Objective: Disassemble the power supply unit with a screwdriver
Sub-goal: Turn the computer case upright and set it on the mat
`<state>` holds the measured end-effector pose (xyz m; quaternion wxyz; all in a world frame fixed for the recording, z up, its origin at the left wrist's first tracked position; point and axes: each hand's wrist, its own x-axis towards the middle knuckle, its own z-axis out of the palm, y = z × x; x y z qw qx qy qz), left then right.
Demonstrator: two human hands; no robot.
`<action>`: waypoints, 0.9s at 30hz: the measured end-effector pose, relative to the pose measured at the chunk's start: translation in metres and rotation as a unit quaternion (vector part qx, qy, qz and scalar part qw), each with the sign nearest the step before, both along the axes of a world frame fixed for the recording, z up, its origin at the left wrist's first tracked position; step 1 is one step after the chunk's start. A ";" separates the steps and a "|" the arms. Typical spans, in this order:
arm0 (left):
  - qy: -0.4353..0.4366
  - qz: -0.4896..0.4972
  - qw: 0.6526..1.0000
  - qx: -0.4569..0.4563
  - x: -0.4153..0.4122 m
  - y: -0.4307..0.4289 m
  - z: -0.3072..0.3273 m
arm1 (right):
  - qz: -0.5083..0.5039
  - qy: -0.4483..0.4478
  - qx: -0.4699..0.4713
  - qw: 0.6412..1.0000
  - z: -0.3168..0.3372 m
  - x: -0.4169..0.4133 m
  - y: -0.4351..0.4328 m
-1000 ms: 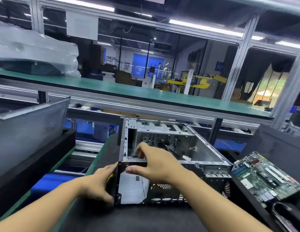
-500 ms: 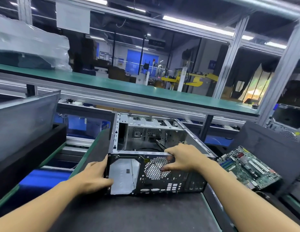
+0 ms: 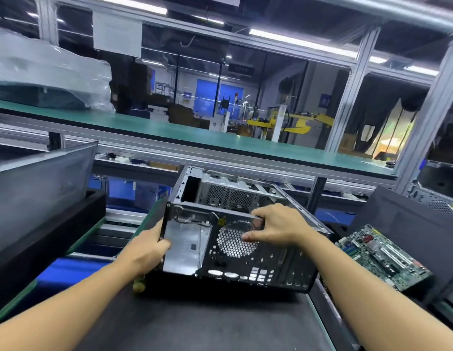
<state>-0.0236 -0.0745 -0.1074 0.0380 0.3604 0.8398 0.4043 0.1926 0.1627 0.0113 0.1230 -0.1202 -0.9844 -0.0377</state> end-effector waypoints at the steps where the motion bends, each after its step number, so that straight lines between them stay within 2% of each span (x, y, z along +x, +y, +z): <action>1: -0.005 0.006 1.000 0.011 -0.003 0.003 0.010 | -0.006 0.008 -0.010 1.000 0.003 -0.001 -0.001; 6: -0.078 0.041 0.990 0.112 -0.017 0.020 0.047 | -0.055 0.074 -0.060 0.994 -0.001 -0.010 -0.010; 9: -0.166 0.104 0.960 0.199 -0.029 0.028 0.049 | -0.082 0.103 -0.085 0.988 -0.002 -0.013 -0.017; 11: -0.251 0.142 0.916 0.280 -0.029 0.028 0.042 | -0.093 0.119 -0.086 0.985 -0.003 -0.017 -0.024; 13: -0.338 0.167 0.854 0.360 -0.021 0.026 0.033 | -0.107 0.133 -0.079 0.982 -0.004 -0.022 -0.032; 15: -0.436 0.134 0.790 0.410 -0.005 0.029 0.023 | -0.119 0.144 -0.083 0.979 -0.006 -0.028 -0.039; 17: -0.504 0.069 0.755 0.415 0.017 0.035 0.018 | -0.131 0.157 -0.098 0.974 -0.006 -0.033 -0.044; 19: -0.495 0.020 0.772 0.398 0.034 0.041 0.021 | -0.143 0.179 -0.108 0.967 -0.005 -0.037 -0.051; 21: -0.448 0.014 0.809 0.380 0.043 0.048 0.029 | -0.153 0.205 -0.123 0.959 -0.003 -0.041 -0.060; 23: -0.408 0.021 0.831 0.376 0.044 0.053 0.039 | -0.161 0.219 -0.153 0.950 0.003 -0.046 -0.068; 27: -0.376 0.003 0.818 0.435 0.036 0.059 0.055 | -0.174 0.234 -0.229 0.929 0.022 -0.054 -0.081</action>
